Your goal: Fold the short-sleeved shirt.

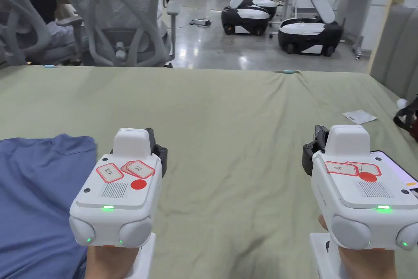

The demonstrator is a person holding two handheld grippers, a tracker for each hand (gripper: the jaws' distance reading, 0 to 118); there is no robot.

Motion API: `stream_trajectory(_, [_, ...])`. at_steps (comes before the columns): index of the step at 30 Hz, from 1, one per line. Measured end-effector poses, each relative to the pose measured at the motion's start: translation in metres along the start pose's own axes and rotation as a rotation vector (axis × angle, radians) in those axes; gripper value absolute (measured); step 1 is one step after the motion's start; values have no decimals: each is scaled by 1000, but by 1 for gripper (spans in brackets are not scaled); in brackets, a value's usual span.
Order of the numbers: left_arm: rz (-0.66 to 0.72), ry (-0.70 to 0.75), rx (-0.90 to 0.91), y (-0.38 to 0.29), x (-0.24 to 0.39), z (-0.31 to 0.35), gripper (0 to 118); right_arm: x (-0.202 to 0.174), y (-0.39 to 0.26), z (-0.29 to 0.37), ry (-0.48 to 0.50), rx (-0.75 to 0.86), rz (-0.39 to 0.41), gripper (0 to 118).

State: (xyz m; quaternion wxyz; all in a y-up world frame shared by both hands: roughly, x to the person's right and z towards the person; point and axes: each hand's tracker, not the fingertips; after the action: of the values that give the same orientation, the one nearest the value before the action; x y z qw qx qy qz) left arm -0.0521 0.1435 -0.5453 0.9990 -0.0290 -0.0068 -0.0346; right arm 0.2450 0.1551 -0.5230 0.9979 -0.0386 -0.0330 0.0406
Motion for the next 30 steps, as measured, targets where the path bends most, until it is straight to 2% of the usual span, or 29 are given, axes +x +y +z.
stream_trajectory(5, [41, 186, 8, 2, -69, 31, 0, -75, 9, -13, 194, 4, 20, 0])
stream_trajectory(8, [21, 309, -8, -1, -108, 53, 0, -123, 12, -8, 336, 21, -14, 0])
stream_trajectory(11, [66, 387, -43, -3, -137, 66, 0, -162, 16, -7, 412, 37, -1, 0])
stream_trajectory(14, [84, 385, -51, -8, -149, 69, 0, -178, 18, -9, 441, 34, 10, 0])
stream_trajectory(17, [55, 360, -110, -15, -151, 56, 0, -179, 18, -13, 442, 24, 12, 0])
stream_trajectory(19, [65, 341, -214, -16, -154, 36, 0, -176, 17, -15, 438, 18, 12, 0])
stream_trajectory(23, [190, 248, -416, -17, -179, -21, 0, -171, 9, -25, 438, -16, 2, 1])
stream_trajectory(24, [212, 217, -459, -19, -188, -40, 8, -171, 6, -27, 437, -21, 9, 1])
stream_trajectory(25, [199, 211, -507, -20, -193, -57, 26, -171, 3, -29, 435, -25, 14, 1])
stream_trajectory(26, [162, 208, -547, -21, -198, -75, 52, -172, 1, -32, 435, -30, 17, 1])
stream_trajectory(27, [140, 176, -558, -24, -203, -94, 89, -173, -1, -36, 438, -36, 20, 1])
stream_trajectory(28, [103, 164, -578, -27, -207, -112, 112, -174, -4, -39, 441, -42, 22, 1])
stream_trajectory(29, [99, 150, -597, -31, -212, -130, 118, -176, -6, -43, 444, -46, 24, 1])
stream_trajectory(30, [100, 125, -631, -36, -218, -149, 114, -178, -9, -47, 446, -50, 27, 1])
